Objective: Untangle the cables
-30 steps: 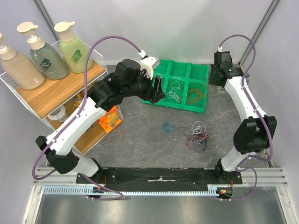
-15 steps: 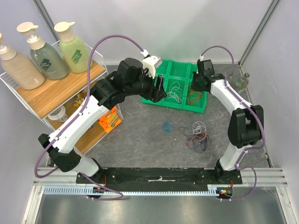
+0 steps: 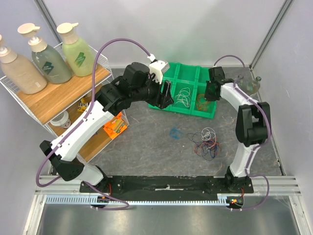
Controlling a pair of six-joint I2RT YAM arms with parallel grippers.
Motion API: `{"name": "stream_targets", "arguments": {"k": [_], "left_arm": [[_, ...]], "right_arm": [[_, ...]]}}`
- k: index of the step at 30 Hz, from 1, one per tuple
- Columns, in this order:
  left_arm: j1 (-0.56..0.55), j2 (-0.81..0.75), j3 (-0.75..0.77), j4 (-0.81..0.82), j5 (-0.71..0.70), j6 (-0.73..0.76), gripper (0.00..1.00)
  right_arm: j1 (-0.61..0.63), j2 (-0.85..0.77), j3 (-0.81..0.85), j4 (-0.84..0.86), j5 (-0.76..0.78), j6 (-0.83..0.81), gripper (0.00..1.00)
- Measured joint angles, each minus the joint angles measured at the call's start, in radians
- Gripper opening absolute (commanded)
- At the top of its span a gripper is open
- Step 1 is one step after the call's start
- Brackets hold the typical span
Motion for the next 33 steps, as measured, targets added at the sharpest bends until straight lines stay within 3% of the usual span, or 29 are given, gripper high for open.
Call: {"name": "stream_targets", "arguments": {"k": [6,10,16,22,26,33], "left_arm": [[0.000,-0.006,-0.016,0.010,0.008,-0.011,0.66],[0.000,-0.006,-0.039,0.005,0.018,-0.019,0.66],[0.000,0.006,-0.044,0.006,0.047,-0.034,0.68],[0.001,0.022,-0.089,0.013,0.102,-0.063,0.73],[0.001,0.091,-0.105,0.021,0.144,-0.085,0.63],[0.000,0.205,-0.277,0.069,0.203,-0.132,0.62]], "right_arm": [[0.044,0.127,0.042,-0.005,-0.006,-0.001,0.01],[0.063,0.137,0.079,-0.023,0.000,-0.022,0.26],[0.063,0.109,0.137,-0.065,0.000,-0.068,0.47],[0.064,-0.082,0.068,-0.103,-0.005,-0.101,0.54],[0.066,-0.250,-0.008,-0.132,-0.033,-0.106,0.54],[0.085,-0.567,-0.369,-0.151,-0.206,-0.048,0.53]]}}
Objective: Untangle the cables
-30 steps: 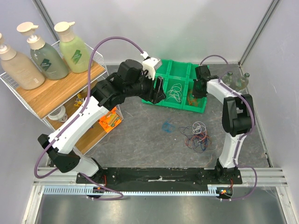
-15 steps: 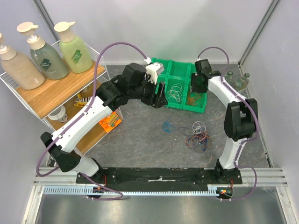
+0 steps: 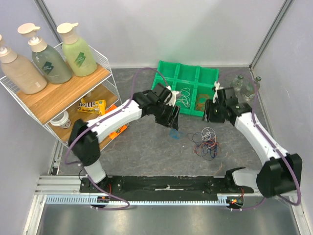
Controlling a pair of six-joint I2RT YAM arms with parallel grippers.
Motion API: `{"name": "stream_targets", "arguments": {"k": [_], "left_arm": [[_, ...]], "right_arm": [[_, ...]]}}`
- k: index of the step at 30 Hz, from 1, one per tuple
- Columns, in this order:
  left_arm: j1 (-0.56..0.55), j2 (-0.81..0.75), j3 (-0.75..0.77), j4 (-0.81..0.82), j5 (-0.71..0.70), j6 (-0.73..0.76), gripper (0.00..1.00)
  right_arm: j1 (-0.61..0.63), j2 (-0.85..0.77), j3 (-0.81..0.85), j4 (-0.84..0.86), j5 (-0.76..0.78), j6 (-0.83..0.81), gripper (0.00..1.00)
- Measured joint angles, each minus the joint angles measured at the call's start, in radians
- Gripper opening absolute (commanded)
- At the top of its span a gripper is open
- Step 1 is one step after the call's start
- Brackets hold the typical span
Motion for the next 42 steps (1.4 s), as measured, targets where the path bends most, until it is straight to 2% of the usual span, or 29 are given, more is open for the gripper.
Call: {"name": "stream_targets", "arguments": {"k": [4,6,7,11,20,23,25,27,28,35,42], "left_arm": [[0.000,0.148,-0.003,0.006,0.000,-0.020,0.62],[0.000,0.210,-0.002,0.011,-0.004,-0.026,0.57],[0.000,0.229,-0.002,0.015,-0.006,-0.028,0.51],[0.000,0.300,0.013,0.023,-0.011,-0.034,0.45],[0.000,0.375,0.042,0.053,-0.012,-0.034,0.44],[0.000,0.384,0.047,0.067,-0.021,-0.031,0.34],[0.000,0.388,0.052,0.068,-0.034,-0.026,0.21],[0.000,0.389,0.056,0.070,-0.047,-0.017,0.06],[0.000,0.389,0.057,0.070,-0.050,-0.010,0.02],[0.001,0.353,0.039,0.078,-0.040,0.019,0.02],[0.002,0.078,-0.072,0.140,0.103,0.037,0.02]], "right_arm": [[0.016,-0.119,-0.154,-0.038,-0.076,0.043,0.53],[0.016,-0.177,-0.199,-0.063,-0.096,0.058,0.53],[0.016,-0.193,-0.204,-0.072,-0.103,0.061,0.53],[0.016,-0.246,-0.207,-0.083,-0.118,0.069,0.53],[0.016,-0.260,-0.206,-0.086,-0.129,0.070,0.53],[0.016,-0.253,-0.206,-0.086,-0.132,0.070,0.53],[0.016,-0.247,-0.206,-0.086,-0.134,0.070,0.53],[0.016,-0.243,-0.206,-0.085,-0.136,0.070,0.52],[0.016,-0.241,-0.206,-0.085,-0.137,0.070,0.52],[0.016,-0.231,-0.207,-0.072,-0.171,0.076,0.53],[0.016,-0.159,-0.212,0.043,-0.318,0.138,0.54]]}}
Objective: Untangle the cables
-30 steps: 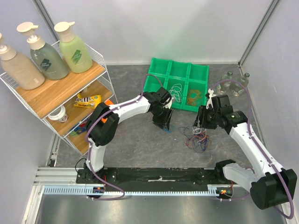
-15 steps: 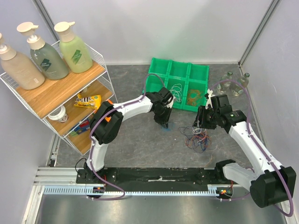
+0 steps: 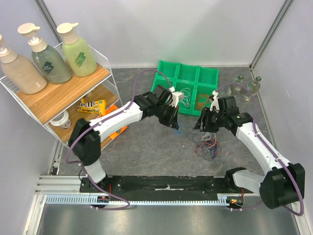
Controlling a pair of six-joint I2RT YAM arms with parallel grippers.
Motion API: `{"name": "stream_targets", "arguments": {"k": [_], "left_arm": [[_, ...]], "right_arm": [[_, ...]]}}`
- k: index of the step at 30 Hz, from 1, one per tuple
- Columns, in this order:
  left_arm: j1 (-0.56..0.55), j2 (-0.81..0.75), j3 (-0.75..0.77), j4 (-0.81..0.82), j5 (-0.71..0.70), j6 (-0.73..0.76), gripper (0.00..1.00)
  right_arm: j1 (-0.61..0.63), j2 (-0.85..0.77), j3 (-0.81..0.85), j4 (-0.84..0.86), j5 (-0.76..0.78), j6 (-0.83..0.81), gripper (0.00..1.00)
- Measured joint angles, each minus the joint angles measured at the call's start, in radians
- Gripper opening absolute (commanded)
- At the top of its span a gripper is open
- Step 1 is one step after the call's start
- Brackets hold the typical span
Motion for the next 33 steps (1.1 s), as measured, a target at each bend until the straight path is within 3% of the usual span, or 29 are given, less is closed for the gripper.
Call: {"name": "stream_targets", "arguments": {"k": [8,16,24,27,31,33], "left_arm": [[0.000,-0.100,0.002,0.065,0.063,-0.006,0.02],[0.000,-0.099,0.019,0.061,0.062,-0.008,0.02],[0.000,-0.099,0.034,0.060,0.063,-0.008,0.02],[0.000,-0.098,0.045,0.060,0.063,-0.008,0.02],[0.000,-0.098,0.059,0.060,0.063,-0.008,0.02],[0.000,-0.098,0.062,0.060,0.064,-0.008,0.02]], "right_arm": [[0.015,0.068,0.008,0.100,-0.105,0.085,0.58],[0.030,0.010,0.126,0.050,0.041,0.087,0.59],[0.107,0.043,0.161,0.054,0.010,0.067,0.56],[0.136,0.070,0.153,0.059,0.008,0.071,0.47],[0.145,0.087,0.138,0.058,0.035,0.072,0.23],[0.146,0.091,0.134,0.055,0.061,0.072,0.19]]}}
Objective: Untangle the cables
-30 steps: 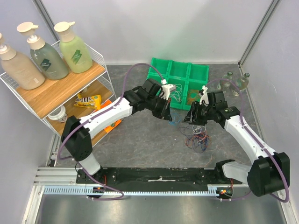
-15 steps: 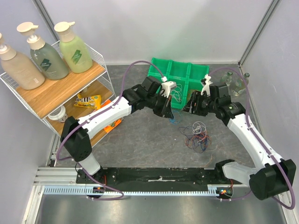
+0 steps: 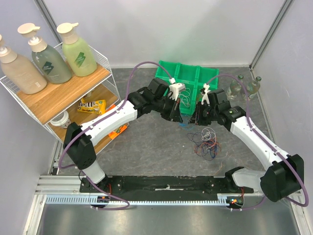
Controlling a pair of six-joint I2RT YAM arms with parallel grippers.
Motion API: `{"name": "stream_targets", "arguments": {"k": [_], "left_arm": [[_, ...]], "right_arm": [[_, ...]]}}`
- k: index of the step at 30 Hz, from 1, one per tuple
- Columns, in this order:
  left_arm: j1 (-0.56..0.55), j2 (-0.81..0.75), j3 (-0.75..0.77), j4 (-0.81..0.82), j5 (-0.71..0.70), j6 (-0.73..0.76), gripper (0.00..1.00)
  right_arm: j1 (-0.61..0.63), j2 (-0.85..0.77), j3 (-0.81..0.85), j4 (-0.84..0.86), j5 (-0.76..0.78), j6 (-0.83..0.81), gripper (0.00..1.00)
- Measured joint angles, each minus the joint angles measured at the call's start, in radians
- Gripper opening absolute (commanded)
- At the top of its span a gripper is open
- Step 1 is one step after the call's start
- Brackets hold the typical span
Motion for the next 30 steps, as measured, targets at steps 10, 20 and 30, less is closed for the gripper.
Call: {"name": "stream_targets", "arguments": {"k": [10,20,30], "left_arm": [[0.004,0.000,0.001,-0.018,-0.059,0.001,0.02],[0.005,-0.023,0.002,0.020,-0.107,0.001,0.01],[0.041,-0.134,0.002,-0.062,-0.162,0.003,0.02]], "right_arm": [[0.016,0.002,0.102,-0.183,0.408,-0.080,0.04],[0.045,-0.070,0.153,-0.230,0.647,-0.173,0.27],[-0.002,-0.132,0.132,-0.314,1.049,-0.180,0.18]]}}
